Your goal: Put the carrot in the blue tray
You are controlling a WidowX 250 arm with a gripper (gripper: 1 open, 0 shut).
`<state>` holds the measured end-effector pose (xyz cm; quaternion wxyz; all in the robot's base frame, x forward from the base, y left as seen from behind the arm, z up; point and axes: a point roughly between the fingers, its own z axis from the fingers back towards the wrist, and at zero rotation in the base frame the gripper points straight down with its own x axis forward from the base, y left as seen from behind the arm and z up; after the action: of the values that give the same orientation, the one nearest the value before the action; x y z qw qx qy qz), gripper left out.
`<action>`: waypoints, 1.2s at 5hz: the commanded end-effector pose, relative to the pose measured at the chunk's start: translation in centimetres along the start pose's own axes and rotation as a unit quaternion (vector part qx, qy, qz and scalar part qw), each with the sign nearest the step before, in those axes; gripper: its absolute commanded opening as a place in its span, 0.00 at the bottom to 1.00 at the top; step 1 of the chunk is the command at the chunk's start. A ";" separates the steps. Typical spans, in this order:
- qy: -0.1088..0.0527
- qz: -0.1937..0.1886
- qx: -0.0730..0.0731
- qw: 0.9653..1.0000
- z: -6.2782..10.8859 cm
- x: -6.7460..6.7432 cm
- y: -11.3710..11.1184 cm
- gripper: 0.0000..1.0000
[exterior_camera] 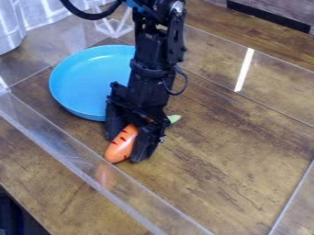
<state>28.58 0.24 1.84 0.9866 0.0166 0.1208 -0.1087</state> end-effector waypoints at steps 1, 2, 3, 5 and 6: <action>-0.012 0.010 0.003 1.000 0.9 0.2 1.2 1.00; -0.007 0.010 0.002 1.000 0.9 0.1 1.4 1.00; -0.002 0.010 0.002 1.000 0.9 0.0 1.8 1.00; 0.002 0.009 -0.002 1.000 0.9 -0.1 2.3 1.00; 0.005 0.009 -0.004 1.000 0.9 -0.1 2.5 1.00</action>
<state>28.56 1.95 1.87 0.9834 0.0125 0.1440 -0.1095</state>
